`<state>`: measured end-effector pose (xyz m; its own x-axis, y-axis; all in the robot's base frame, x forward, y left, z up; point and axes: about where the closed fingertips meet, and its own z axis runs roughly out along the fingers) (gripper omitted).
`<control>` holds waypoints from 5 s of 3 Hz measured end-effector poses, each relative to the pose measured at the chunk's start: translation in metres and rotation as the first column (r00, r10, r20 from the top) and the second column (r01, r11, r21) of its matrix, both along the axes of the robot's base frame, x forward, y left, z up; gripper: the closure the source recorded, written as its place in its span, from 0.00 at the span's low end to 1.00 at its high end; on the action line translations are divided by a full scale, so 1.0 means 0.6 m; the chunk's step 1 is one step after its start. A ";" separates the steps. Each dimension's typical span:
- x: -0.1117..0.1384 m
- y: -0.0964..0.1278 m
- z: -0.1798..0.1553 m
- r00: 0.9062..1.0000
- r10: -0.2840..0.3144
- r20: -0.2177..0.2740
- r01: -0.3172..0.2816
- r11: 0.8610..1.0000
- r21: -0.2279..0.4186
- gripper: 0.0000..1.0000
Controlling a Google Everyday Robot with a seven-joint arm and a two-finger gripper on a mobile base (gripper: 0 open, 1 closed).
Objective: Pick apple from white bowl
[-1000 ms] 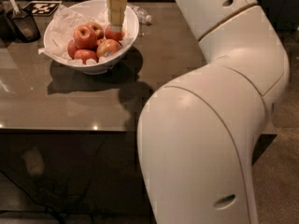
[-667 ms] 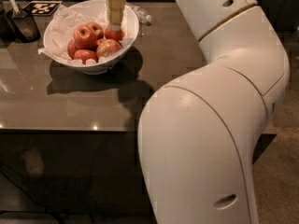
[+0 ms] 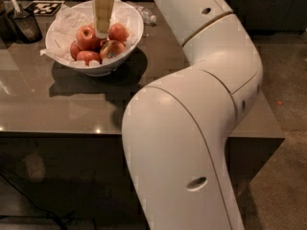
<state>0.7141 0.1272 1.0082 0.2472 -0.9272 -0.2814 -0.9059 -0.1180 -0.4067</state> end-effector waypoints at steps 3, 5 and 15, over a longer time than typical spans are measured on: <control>0.007 0.085 -0.035 0.995 0.085 -0.046 -0.084 0.996 0.026 0.00; 0.022 0.109 -0.070 0.992 0.101 -0.076 -0.099 0.995 0.031 0.00; 0.050 0.071 -0.159 0.978 0.050 -0.202 -0.032 0.995 0.091 0.11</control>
Offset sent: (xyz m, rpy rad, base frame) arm 0.0011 0.0429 -0.0094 -0.0170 0.1043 0.1000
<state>0.7442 0.1697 0.9126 0.2138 -0.8875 -0.4083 -0.9659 -0.1294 -0.2244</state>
